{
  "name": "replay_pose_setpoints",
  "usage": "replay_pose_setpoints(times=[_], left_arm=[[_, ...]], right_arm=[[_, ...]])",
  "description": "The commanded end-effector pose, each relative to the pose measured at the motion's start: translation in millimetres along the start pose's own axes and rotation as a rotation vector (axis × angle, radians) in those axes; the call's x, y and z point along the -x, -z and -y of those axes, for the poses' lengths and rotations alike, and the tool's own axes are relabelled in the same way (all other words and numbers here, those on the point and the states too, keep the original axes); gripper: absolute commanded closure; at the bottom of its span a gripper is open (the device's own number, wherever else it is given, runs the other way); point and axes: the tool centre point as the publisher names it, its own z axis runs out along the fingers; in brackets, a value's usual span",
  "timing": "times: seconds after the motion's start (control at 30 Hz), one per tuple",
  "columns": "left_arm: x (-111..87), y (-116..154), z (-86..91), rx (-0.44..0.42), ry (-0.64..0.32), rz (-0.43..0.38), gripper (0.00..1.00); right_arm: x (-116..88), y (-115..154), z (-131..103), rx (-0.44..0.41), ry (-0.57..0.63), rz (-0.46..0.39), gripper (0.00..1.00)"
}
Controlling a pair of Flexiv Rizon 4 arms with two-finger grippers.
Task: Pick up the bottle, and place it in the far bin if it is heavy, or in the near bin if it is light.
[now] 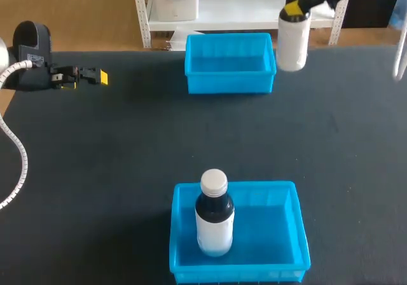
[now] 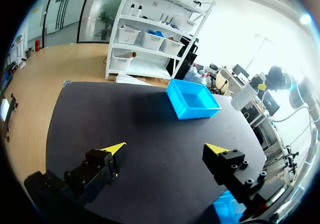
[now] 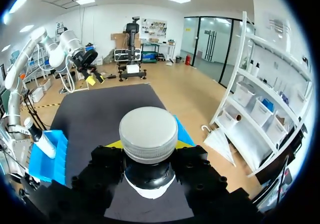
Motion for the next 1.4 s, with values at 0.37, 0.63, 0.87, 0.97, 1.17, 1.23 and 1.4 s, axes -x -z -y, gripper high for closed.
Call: replay_pose_setpoints(times=[0.37, 0.63, 0.87, 0.97, 1.17, 1.23, 1.4], left_arm=[[0.0, 0.0, 0.0, 0.000, 0.000, 0.000, 0.00], [0.0, 0.0, 0.0, 0.000, 0.000, 0.000, 0.00], [0.0, 0.0, 0.0, 0.000, 0.000, 0.000, 0.00], [0.0, 0.0, 0.0, 0.000, 0.000, 0.000, 0.00], [0.0, 0.0, 0.0, 0.000, 0.000, 0.000, 0.00], [0.0, 0.0, 0.0, 0.000, 0.000, 0.000, 0.00], [0.0, 0.0, 0.0, 0.000, 0.000, 0.000, 0.00]], right_arm=[[37.3, -79.9, 46.9, 0.065, 0.029, 0.054, 0.63], [49.7, -132.8, 52.2, 0.139, 0.052, 0.070, 0.64], [46.9, -167.2, 58.9, 0.184, 0.060, 0.077, 0.64], [42.6, -177.2, 63.6, 0.195, 0.057, 0.076, 0.64], [36.1, -195.8, 69.4, 0.221, 0.055, 0.075, 0.64], [35.6, -201.4, 68.9, 0.234, 0.055, 0.076, 0.64], [34.3, -214.4, 65.8, 0.257, 0.054, 0.080, 0.64]])
